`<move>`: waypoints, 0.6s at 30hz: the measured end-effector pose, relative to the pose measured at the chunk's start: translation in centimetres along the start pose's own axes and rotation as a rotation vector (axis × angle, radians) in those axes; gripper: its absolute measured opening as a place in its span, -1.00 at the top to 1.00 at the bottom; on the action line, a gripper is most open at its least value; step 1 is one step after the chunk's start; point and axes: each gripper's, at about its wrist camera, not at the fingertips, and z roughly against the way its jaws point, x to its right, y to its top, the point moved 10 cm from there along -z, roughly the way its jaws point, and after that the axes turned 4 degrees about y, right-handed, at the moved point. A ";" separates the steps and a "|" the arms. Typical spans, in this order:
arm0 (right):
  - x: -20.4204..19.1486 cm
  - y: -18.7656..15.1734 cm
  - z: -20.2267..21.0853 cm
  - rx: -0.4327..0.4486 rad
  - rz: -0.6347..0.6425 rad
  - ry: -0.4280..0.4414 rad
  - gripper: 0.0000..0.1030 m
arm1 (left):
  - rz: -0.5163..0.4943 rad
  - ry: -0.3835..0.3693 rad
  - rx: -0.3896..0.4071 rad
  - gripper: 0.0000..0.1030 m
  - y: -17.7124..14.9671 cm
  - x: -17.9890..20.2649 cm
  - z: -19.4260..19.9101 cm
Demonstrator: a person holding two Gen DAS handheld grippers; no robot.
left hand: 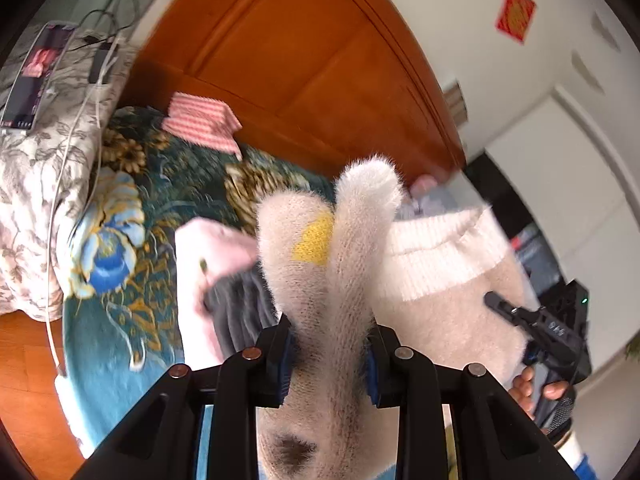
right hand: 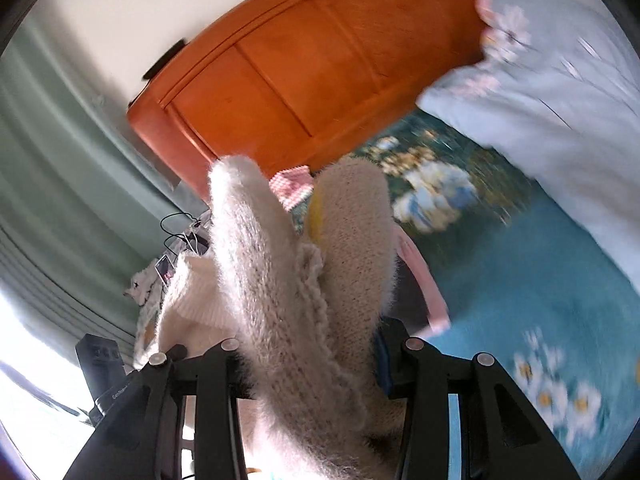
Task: Fold clothes
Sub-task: 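Lift the folded sweater with both grippers and carry it to the folded stack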
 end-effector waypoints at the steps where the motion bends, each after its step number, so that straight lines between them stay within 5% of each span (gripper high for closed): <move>1: -0.2 0.5 -1.0 0.000 0.017 -0.002 0.18 | 0.011 -0.006 0.028 0.41 0.5 -0.5 -0.2; 4: -0.2 2.6 -4.6 0.003 0.052 -0.024 0.18 | 0.009 -0.007 0.051 0.41 0.8 -2.0 -2.1; 7: 0.8 4.0 -7.7 0.010 0.071 -0.075 0.18 | 0.036 0.038 -0.005 0.41 -0.6 -5.1 -5.1; 13: 6.0 2.0 -15.3 -0.084 0.043 -0.228 0.17 | 0.100 0.050 -0.047 0.31 -3.4 -9.9 -7.3; 18: 9.4 0.7 -17.7 -0.093 -0.007 -0.273 -0.03 | 0.087 0.063 -0.050 0.26 -3.2 -9.2 -7.1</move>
